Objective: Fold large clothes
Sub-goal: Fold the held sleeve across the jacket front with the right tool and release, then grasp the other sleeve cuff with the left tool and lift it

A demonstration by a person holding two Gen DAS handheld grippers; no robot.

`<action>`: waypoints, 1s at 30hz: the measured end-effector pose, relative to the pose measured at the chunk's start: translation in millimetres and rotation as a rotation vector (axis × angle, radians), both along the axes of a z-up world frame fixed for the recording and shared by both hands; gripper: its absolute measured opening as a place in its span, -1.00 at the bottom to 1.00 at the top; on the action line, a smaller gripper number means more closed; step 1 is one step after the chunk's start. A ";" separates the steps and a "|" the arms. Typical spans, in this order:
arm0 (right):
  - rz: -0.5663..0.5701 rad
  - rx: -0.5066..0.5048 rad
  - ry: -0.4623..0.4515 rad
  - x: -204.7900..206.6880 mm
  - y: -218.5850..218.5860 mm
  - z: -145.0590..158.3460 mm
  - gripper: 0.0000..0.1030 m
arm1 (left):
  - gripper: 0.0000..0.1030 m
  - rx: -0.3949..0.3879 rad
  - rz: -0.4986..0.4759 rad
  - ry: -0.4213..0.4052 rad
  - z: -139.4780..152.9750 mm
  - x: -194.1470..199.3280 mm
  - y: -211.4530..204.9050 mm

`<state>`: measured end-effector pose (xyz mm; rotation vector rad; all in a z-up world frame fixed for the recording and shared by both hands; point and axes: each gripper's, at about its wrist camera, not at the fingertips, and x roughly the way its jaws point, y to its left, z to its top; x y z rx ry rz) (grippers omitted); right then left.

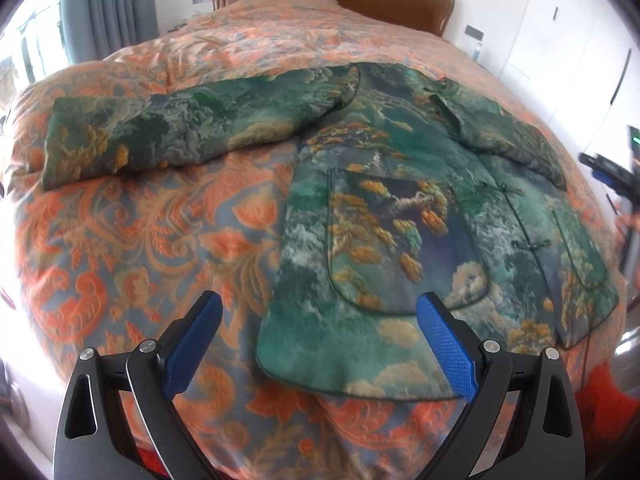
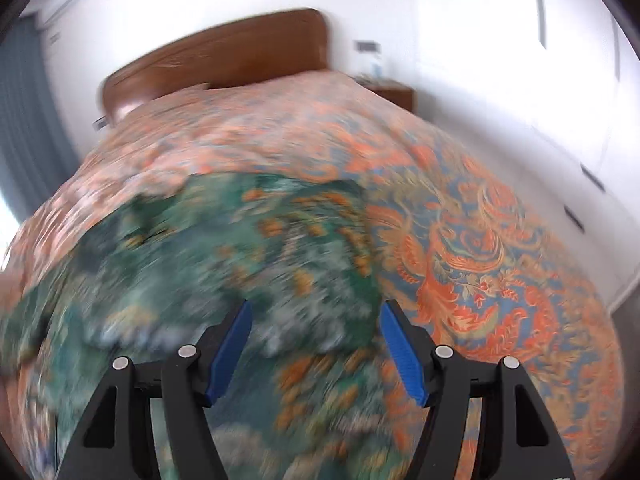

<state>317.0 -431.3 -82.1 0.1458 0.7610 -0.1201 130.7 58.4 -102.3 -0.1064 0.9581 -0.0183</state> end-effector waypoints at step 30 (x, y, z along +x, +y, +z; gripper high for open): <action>0.522 -0.086 -0.113 -242.3 206.4 18.3 0.32 | 0.91 -0.244 0.644 -0.134 -36.2 134.2 185.5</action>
